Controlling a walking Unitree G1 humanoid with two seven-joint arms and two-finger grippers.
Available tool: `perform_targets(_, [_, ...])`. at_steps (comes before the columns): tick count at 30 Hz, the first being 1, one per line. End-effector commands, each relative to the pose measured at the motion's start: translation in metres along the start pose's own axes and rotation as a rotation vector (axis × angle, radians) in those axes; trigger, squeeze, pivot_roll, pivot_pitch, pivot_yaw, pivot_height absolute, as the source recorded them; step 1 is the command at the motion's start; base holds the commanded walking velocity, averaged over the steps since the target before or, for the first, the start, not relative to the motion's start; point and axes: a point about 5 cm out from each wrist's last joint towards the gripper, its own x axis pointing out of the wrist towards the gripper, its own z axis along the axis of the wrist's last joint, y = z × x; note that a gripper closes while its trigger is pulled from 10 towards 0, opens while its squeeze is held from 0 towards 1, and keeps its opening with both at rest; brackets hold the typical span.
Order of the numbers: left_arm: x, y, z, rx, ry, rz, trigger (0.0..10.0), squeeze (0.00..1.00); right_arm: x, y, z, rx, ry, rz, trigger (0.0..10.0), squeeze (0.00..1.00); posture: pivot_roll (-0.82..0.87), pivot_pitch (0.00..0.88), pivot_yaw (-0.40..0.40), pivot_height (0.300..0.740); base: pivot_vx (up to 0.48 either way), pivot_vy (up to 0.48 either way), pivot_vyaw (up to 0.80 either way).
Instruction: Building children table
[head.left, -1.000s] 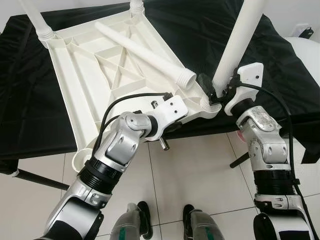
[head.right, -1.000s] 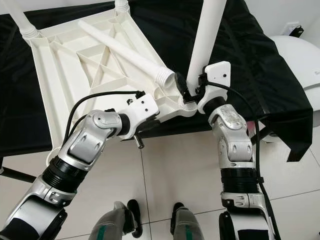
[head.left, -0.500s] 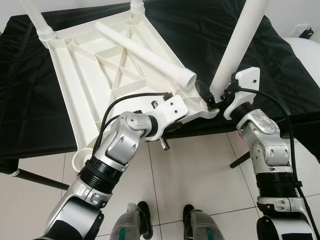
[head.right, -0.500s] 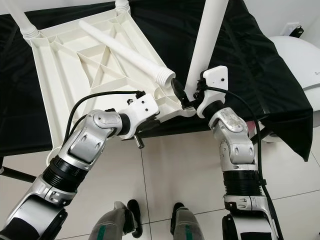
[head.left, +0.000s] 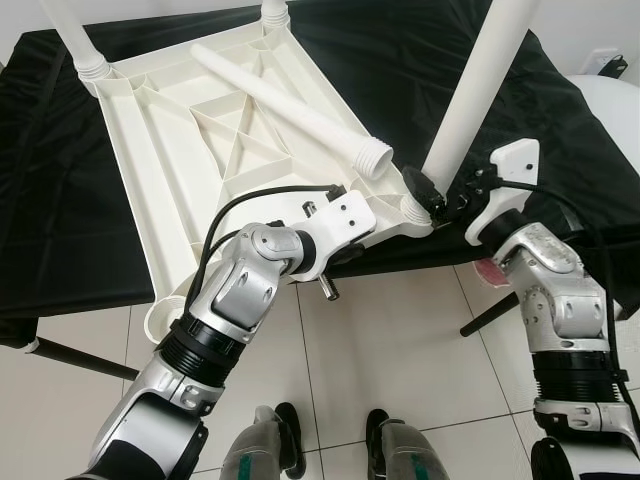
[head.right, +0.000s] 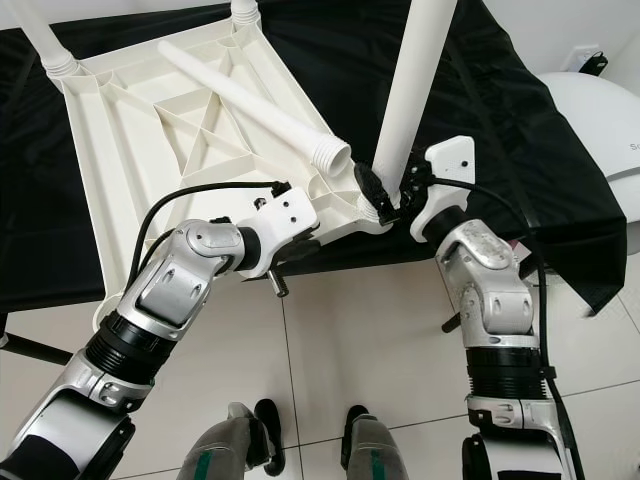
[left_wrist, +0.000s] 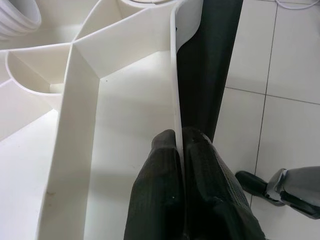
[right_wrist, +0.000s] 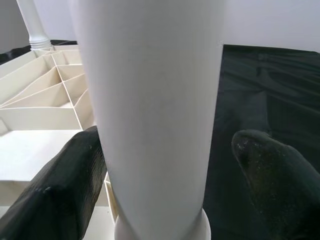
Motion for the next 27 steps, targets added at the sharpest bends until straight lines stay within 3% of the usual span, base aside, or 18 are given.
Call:
perform_targets(1, [-0.003,0.010,0.013,0.051,-0.042,0.109,10.0,0.00,-0.001,-0.001,0.001,0.002,-0.007,0.029,10.0,0.00,-0.14,0.214,0.064,0.740,0.000,0.000,0.00])
perform_targets(4, [-0.003,0.011,0.013,0.051,-0.042,0.110,10.0,0.00,0.001,-0.004,0.001,0.019,0.001,0.110,10.0,0.00,-0.14,0.215,0.062,0.740,0.000,0.000,0.00])
perform_targets(15, [-0.004,0.011,0.013,0.049,-0.042,0.118,10.0,0.00,0.006,-0.015,-0.011,-0.003,0.081,0.231,10.0,0.00,-0.14,0.215,0.058,0.740,0.000,0.000,0.00])
perform_targets(27, [-0.005,0.010,0.013,0.049,-0.040,0.118,10.0,0.00,0.011,-0.024,-0.010,-0.038,0.100,0.270,10.0,0.00,-0.13,0.213,0.052,0.740,0.000,0.000,0.00])
